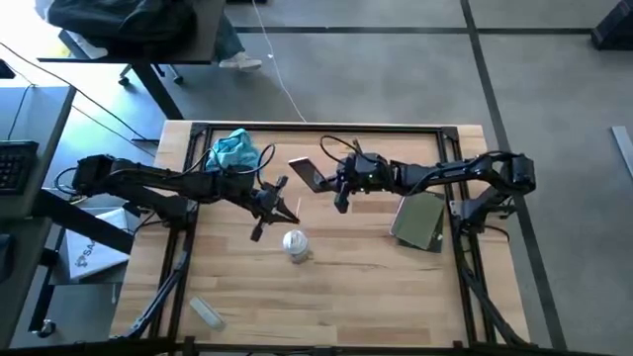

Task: Apply microfiber cloth
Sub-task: Spray the back and front of the pink cellphone using the blue spray bottle

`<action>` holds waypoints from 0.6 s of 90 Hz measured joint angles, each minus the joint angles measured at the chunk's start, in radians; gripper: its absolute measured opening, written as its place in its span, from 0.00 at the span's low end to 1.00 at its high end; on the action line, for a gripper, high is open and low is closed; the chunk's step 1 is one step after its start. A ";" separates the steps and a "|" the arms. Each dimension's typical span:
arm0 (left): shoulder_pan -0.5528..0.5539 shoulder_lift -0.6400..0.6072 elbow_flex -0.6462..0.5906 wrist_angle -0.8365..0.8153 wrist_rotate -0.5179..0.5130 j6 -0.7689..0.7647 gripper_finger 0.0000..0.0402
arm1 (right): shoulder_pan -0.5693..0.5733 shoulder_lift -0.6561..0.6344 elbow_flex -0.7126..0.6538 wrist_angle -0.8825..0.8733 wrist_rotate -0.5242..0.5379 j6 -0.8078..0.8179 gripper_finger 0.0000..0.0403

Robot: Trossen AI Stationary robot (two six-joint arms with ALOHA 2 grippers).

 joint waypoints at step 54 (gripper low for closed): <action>-0.019 -0.002 0.003 -0.041 -0.005 0.000 0.00 | -0.002 0.000 0.000 0.000 0.000 0.002 0.00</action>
